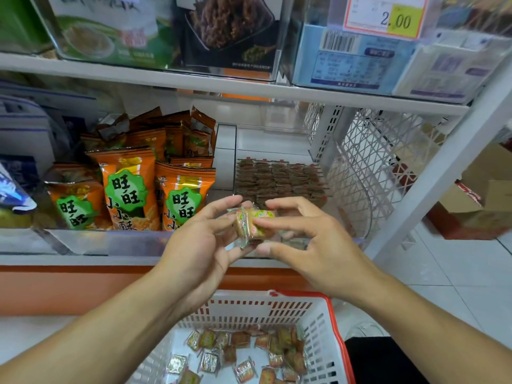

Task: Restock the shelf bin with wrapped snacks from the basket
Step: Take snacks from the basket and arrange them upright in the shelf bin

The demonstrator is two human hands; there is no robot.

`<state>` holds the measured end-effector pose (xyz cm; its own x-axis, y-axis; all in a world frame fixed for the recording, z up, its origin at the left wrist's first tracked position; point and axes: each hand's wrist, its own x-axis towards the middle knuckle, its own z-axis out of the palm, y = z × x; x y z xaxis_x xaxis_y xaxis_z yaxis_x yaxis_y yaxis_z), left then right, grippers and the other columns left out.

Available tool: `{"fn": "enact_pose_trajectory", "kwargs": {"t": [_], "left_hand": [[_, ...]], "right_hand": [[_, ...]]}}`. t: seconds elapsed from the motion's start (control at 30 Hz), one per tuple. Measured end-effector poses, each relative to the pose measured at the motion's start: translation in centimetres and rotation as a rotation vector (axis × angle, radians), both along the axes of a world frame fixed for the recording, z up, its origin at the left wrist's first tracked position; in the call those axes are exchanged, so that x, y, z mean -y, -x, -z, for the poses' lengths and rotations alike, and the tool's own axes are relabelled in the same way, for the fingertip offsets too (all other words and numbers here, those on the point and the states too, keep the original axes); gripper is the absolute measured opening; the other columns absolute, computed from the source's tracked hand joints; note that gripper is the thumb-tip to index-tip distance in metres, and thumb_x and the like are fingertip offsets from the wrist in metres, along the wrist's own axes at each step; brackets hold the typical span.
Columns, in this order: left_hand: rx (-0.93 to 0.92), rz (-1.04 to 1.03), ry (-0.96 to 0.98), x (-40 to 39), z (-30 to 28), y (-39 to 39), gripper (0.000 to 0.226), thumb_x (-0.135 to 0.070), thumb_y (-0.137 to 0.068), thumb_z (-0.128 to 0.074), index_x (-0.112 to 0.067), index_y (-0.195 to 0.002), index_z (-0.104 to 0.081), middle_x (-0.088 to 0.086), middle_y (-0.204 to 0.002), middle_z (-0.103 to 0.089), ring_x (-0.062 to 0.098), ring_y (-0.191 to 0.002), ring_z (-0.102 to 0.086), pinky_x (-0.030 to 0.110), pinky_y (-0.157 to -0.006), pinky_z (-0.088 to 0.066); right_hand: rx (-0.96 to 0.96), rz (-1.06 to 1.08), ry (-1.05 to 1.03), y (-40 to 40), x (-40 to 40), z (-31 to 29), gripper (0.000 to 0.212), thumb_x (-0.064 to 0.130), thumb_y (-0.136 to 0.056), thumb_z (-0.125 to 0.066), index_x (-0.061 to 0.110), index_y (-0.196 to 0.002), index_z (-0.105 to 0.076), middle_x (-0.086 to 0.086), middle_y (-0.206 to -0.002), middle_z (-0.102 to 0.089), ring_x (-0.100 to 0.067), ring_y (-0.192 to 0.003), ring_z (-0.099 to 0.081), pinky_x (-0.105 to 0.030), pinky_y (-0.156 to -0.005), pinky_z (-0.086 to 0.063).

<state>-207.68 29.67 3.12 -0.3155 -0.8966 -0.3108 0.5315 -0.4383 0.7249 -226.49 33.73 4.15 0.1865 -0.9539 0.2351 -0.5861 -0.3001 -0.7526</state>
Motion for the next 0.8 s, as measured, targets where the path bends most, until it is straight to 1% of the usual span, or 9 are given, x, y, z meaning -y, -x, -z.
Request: {"fn": "enact_pose_trajectory", "kwargs": {"t": [0.1,0.2,0.27,0.33,0.4,0.5,0.63,0.73,0.8], "left_hand": [[0.021,0.018,0.030,-0.1,-0.1,-0.1,0.033,0.004,-0.103,-0.040,-0.007,-0.122,-0.065,0.011,-0.118,-0.076,0.029,-0.107,-0.074,0.046,-0.083,-0.063],[0.040,0.036,0.057,-0.2,-0.1,0.1,0.034,0.007,-0.102,-0.041,-0.007,-0.121,-0.065,0.010,-0.118,-0.076,0.028,-0.106,-0.074,0.040,-0.078,-0.065],[0.033,0.032,0.062,-0.3,-0.1,0.1,0.032,0.006,-0.101,-0.042,-0.006,-0.119,-0.065,0.011,-0.117,-0.076,0.028,-0.104,-0.075,0.038,-0.075,-0.065],[0.016,0.028,0.065,-0.5,-0.2,0.2,0.030,0.006,-0.099,-0.044,-0.005,-0.115,-0.066,0.013,-0.116,-0.076,0.028,-0.103,-0.075,0.038,-0.073,-0.065],[0.011,0.031,0.077,-0.6,-0.3,0.2,0.028,0.007,-0.097,-0.046,-0.006,-0.111,-0.067,0.012,-0.116,-0.076,0.028,-0.102,-0.076,0.039,-0.075,-0.065],[0.034,0.038,0.106,-0.5,-0.2,0.1,0.031,0.010,-0.097,-0.047,-0.007,-0.116,-0.065,0.010,-0.116,-0.076,0.027,-0.100,-0.076,0.036,-0.077,-0.065],[0.160,-0.001,0.173,-0.5,0.2,-0.1,0.031,0.000,-0.099,-0.057,-0.017,-0.124,-0.061,0.001,-0.107,-0.079,0.021,-0.099,-0.076,0.030,-0.080,-0.063],[0.227,-0.031,0.154,-0.5,0.5,-0.2,0.024,-0.012,-0.094,-0.069,-0.014,-0.117,-0.066,0.004,-0.097,-0.080,0.016,-0.090,-0.076,0.025,-0.073,-0.062],[0.279,-0.032,0.157,-0.5,0.6,-0.3,0.020,-0.016,-0.093,-0.071,-0.010,-0.111,-0.069,0.010,-0.096,-0.080,0.016,-0.083,-0.076,0.027,-0.075,-0.062]], "right_hand": [[0.057,0.027,-0.009,-0.1,0.1,0.0,0.033,0.026,-0.086,-0.078,0.040,-0.115,-0.072,0.020,-0.120,-0.060,-0.005,-0.112,-0.061,-0.024,-0.084,-0.056],[0.238,0.104,-0.149,-0.4,0.4,0.1,0.048,0.011,-0.075,-0.087,0.034,-0.111,-0.066,0.008,-0.107,-0.065,-0.011,-0.091,-0.067,-0.036,-0.077,-0.060],[0.359,0.133,-0.220,-0.5,0.6,0.4,0.048,0.010,-0.071,-0.090,0.028,-0.109,-0.067,0.005,-0.096,-0.068,-0.010,-0.078,-0.066,-0.030,-0.071,-0.060],[0.425,0.163,-0.261,-0.6,0.5,0.7,0.037,0.014,-0.072,-0.090,0.020,-0.101,-0.068,0.001,-0.085,-0.071,-0.011,-0.073,-0.066,-0.026,-0.067,-0.057],[0.464,0.200,-0.298,-0.8,0.5,0.9,0.033,0.016,-0.074,-0.089,0.014,-0.096,-0.065,-0.012,-0.086,-0.070,-0.017,-0.072,-0.064,-0.027,-0.065,-0.057],[0.514,0.179,-0.357,-0.7,0.7,0.7,0.033,0.013,-0.080,-0.083,0.012,-0.106,-0.062,-0.026,-0.094,-0.067,-0.027,-0.077,-0.064,-0.029,-0.063,-0.051],[0.559,0.110,-0.366,0.0,0.8,0.1,0.026,0.005,-0.083,-0.077,0.008,-0.105,-0.064,-0.008,-0.084,-0.074,-0.022,-0.079,-0.072,-0.026,-0.067,-0.053],[0.624,0.099,-0.430,0.1,0.8,0.0,0.032,-0.003,-0.086,-0.072,0.008,-0.113,-0.060,-0.012,-0.093,-0.075,-0.027,-0.084,-0.071,-0.036,-0.082,-0.056],[0.659,0.092,-0.442,0.2,0.9,-0.3,0.039,-0.006,-0.086,-0.069,0.010,-0.120,-0.061,-0.014,-0.097,-0.074,-0.026,-0.084,-0.070,-0.038,-0.084,-0.055]]}}
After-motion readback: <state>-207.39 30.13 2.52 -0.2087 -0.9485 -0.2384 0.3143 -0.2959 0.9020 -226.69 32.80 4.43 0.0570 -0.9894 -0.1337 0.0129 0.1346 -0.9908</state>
